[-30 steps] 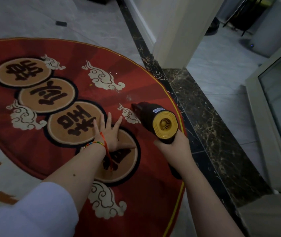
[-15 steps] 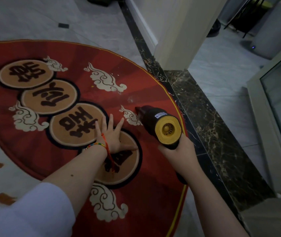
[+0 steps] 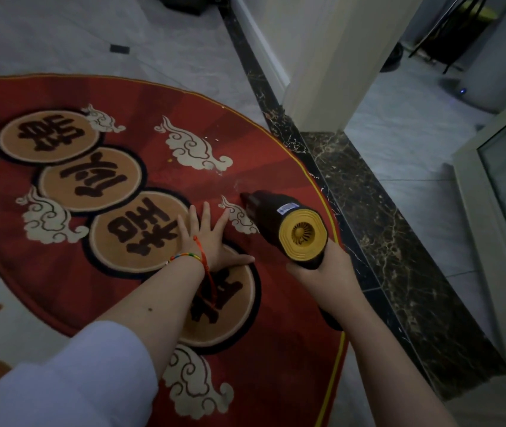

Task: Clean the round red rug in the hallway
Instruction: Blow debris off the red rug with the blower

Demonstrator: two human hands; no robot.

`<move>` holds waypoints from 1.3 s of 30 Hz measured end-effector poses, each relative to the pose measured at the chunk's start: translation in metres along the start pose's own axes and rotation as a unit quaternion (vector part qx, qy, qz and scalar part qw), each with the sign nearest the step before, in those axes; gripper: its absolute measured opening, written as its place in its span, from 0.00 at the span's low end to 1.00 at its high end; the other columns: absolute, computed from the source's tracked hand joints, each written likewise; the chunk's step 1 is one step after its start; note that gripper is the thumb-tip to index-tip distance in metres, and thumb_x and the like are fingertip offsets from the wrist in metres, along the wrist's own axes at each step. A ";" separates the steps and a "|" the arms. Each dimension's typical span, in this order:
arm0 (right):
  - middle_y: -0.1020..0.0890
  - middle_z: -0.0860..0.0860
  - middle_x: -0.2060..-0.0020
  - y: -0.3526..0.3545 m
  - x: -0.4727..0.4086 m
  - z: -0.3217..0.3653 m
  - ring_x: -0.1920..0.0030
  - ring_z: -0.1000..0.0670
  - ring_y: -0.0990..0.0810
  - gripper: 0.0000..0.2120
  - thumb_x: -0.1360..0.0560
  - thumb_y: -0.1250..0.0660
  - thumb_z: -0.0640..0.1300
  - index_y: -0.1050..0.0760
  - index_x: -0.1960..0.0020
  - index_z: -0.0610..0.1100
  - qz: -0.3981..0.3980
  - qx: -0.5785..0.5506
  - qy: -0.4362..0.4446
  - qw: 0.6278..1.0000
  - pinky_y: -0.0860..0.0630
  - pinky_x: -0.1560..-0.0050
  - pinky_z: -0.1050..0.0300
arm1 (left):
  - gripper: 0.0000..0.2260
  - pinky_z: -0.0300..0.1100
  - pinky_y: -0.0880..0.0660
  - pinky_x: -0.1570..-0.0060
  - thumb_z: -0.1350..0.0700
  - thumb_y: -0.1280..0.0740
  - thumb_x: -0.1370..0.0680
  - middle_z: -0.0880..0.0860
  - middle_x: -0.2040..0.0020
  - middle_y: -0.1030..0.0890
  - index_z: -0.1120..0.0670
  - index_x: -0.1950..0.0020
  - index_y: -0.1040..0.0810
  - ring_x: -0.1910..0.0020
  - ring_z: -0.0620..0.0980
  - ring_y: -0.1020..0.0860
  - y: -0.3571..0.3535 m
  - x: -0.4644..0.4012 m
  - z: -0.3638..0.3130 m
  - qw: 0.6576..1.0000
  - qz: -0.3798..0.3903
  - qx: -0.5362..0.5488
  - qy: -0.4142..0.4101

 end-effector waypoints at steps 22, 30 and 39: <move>0.19 0.54 0.59 -0.010 -0.015 0.009 0.56 0.50 0.20 0.12 0.36 0.28 0.47 0.25 0.54 0.52 -0.033 -0.011 -0.025 0.999 0.25 0.59 0.56 | 0.54 0.64 0.67 0.32 0.19 0.44 0.41 0.56 0.23 0.65 0.42 0.23 0.62 0.26 0.61 0.67 -0.002 0.000 0.001 1.000 0.014 -0.011 -0.001; 0.24 0.56 0.66 -0.006 -0.034 0.011 0.64 0.55 0.25 0.09 0.35 0.28 0.44 0.27 0.58 0.49 -0.018 -0.019 -0.009 1.000 0.35 0.69 0.65 | 0.54 0.64 0.67 0.31 0.19 0.44 0.41 0.56 0.23 0.65 0.42 0.23 0.63 0.26 0.61 0.67 -0.001 0.000 0.000 1.000 0.015 -0.018 0.002; 0.20 0.53 0.60 0.002 -0.008 -0.006 0.58 0.50 0.22 0.12 0.36 0.28 0.46 0.26 0.54 0.50 -0.038 -0.012 -0.021 0.999 0.29 0.61 0.58 | 0.55 0.63 0.67 0.31 0.19 0.44 0.41 0.55 0.23 0.65 0.41 0.24 0.64 0.26 0.61 0.67 -0.003 -0.001 0.001 1.000 0.016 -0.008 0.005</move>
Point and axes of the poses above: each hand's wrist, its own x-axis away from the middle knuckle, its own y-axis out of the back of the hand, z = x × y, the point moved 7 cm from there along -x, towards the middle knuckle
